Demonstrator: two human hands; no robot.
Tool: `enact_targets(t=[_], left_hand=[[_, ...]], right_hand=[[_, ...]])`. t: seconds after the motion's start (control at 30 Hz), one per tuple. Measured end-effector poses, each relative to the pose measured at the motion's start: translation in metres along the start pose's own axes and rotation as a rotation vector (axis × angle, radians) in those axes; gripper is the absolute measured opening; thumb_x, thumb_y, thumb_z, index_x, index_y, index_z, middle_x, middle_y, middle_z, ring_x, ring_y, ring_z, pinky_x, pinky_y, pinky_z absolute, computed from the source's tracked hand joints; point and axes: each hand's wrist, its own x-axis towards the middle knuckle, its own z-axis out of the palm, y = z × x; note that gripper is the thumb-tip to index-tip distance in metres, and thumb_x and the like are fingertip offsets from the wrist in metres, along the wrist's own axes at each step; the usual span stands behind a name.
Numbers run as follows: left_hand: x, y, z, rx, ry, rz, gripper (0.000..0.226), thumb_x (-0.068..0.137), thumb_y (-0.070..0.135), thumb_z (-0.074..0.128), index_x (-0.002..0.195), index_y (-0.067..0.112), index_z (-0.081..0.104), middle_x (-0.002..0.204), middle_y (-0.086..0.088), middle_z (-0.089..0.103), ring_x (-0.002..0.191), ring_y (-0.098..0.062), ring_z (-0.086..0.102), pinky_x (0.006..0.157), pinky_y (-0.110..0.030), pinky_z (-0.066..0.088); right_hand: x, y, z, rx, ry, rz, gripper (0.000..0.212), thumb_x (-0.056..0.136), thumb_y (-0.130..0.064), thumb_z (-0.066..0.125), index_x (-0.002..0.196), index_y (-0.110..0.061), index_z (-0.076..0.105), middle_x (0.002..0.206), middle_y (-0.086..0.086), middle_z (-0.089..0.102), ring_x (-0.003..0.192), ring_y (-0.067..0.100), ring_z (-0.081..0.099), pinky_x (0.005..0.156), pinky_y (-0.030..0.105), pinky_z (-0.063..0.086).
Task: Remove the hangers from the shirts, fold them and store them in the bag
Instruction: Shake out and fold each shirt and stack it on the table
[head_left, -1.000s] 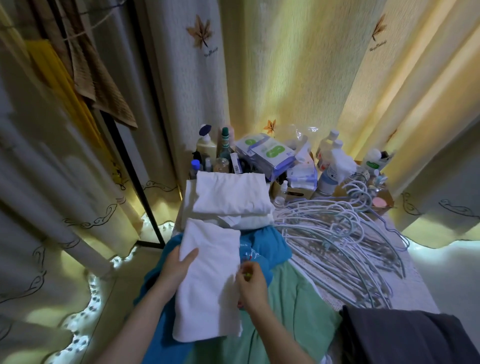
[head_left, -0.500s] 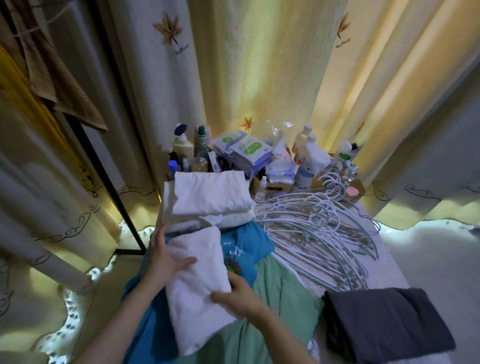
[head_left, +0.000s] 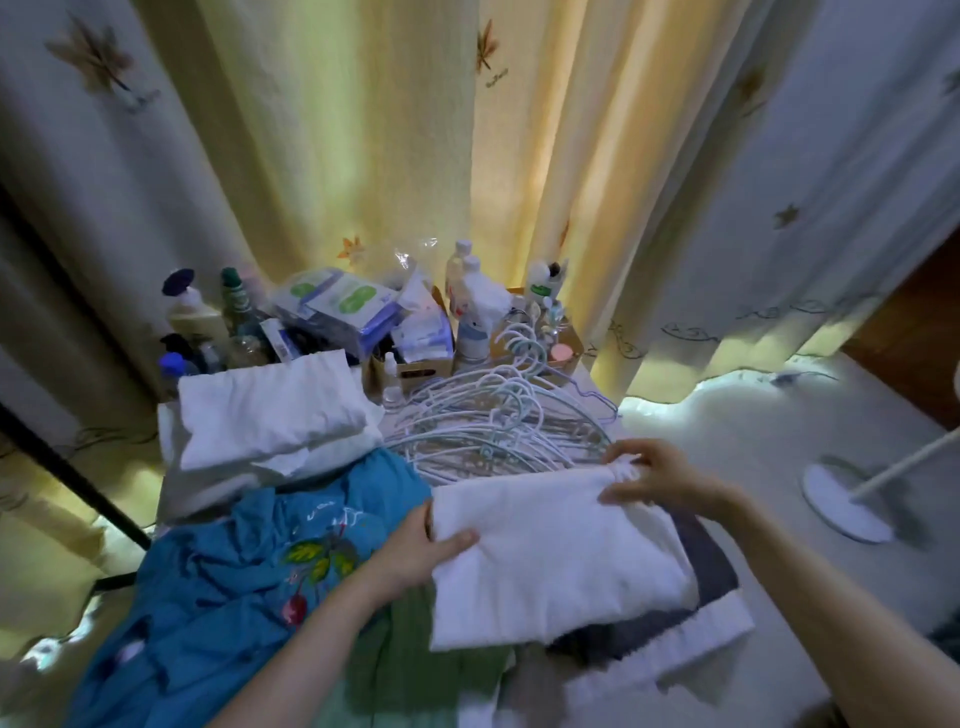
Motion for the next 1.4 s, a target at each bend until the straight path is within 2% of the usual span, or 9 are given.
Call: enact_targets(t=[0.13,0.37,0.47,0.6,0.8,0.9,1.0,1.1,1.4], left_hand=[[0.031,0.015,0.087,-0.176,0.017,-0.072,0.048,0.083,0.003,0.069,0.123,0.002,0.042,0.119,-0.009,0.058,0.104,-0.019,0.061,0.084,-0.023,0.052],[0.032,-0.044,0.147,-0.066,-0.123,-0.180,0.077,0.079,0.001,0.072,0.136,0.005,0.021,0.137,-0.010,0.045,0.123,-0.019,0.046,0.100,-0.029,0.042],[0.031,-0.048,0.139,-0.085,-0.133,-0.179,0.074,0.079,0.002,0.071,0.134,0.012,0.024,0.129,-0.010,0.051,0.116,-0.021,0.052,0.090,-0.026,0.047],[0.019,-0.051,0.101,-0.128,-0.112,-0.194,0.044,0.082,-0.006,0.065,0.116,0.013,0.044,0.097,-0.009,0.060,0.064,-0.011,0.060,0.053,-0.017,0.045],[-0.036,-0.071,-0.036,0.018,0.407,-0.113,0.018,0.086,-0.007,0.059,0.095,0.008,0.059,0.089,-0.004,0.065,0.069,0.011,0.062,0.068,-0.007,0.047],[-0.065,-0.092,-0.101,0.276,0.708,-0.166,0.022,0.082,-0.005,0.065,0.101,0.006,0.063,0.106,-0.011,0.063,0.095,-0.006,0.061,0.088,-0.023,0.046],[-0.086,-0.113,-0.137,0.584,0.658,-0.311,0.043,0.081,0.011,0.071,0.122,0.012,0.057,0.126,-0.011,0.050,0.121,-0.028,0.046,0.102,-0.034,0.035],[-0.093,-0.124,-0.142,0.418,0.514,-0.346,0.046,0.084,0.011,0.068,0.126,0.009,0.052,0.130,-0.012,0.051,0.121,-0.025,0.048,0.103,-0.032,0.038],[-0.094,-0.140,-0.168,0.482,0.621,-0.300,0.046,0.084,0.012,0.068,0.126,0.009,0.050,0.131,-0.013,0.048,0.123,-0.028,0.045,0.102,-0.036,0.038]], right_hand=[[0.007,0.067,-0.043,-0.114,0.274,0.175,0.045,0.063,-0.024,0.088,0.103,-0.017,0.067,0.090,0.001,0.065,0.084,0.019,0.058,0.078,0.031,0.046],[0.003,0.129,0.017,-0.468,-0.060,0.432,0.076,0.073,-0.038,0.078,0.140,-0.029,0.042,0.131,0.016,0.044,0.118,0.029,0.051,0.098,0.027,0.040],[0.008,0.124,0.021,-0.550,-0.045,0.451,0.075,0.075,-0.043,0.074,0.141,-0.035,0.039,0.138,0.015,0.037,0.127,0.032,0.042,0.105,0.031,0.036],[0.019,0.087,0.029,-0.659,0.060,0.354,0.060,0.082,-0.039,0.067,0.137,-0.039,0.042,0.154,0.003,0.022,0.140,0.029,0.022,0.107,0.044,0.032],[0.037,-0.003,0.131,-0.258,-0.081,-0.072,0.028,0.091,-0.019,0.061,0.119,-0.015,0.062,0.122,0.002,0.062,0.113,0.019,0.058,0.094,0.030,0.046],[0.045,-0.038,0.198,-0.121,-0.196,-0.087,0.026,0.091,-0.014,0.059,0.117,-0.010,0.062,0.114,0.008,0.067,0.102,0.021,0.064,0.086,0.027,0.050],[0.054,-0.069,0.254,0.074,-0.245,0.018,0.044,0.089,-0.015,0.065,0.129,-0.004,0.051,0.128,0.015,0.058,0.112,0.026,0.059,0.086,0.027,0.047],[0.060,-0.085,0.294,0.038,-0.256,-0.010,0.064,0.085,-0.023,0.070,0.140,-0.011,0.039,0.138,0.006,0.049,0.125,0.025,0.049,0.097,0.028,0.039],[0.034,-0.084,0.276,0.288,-0.295,-0.276,0.024,0.070,-0.005,0.062,0.085,-0.019,0.049,0.084,-0.003,0.051,0.079,0.009,0.046,0.071,0.023,0.036]])
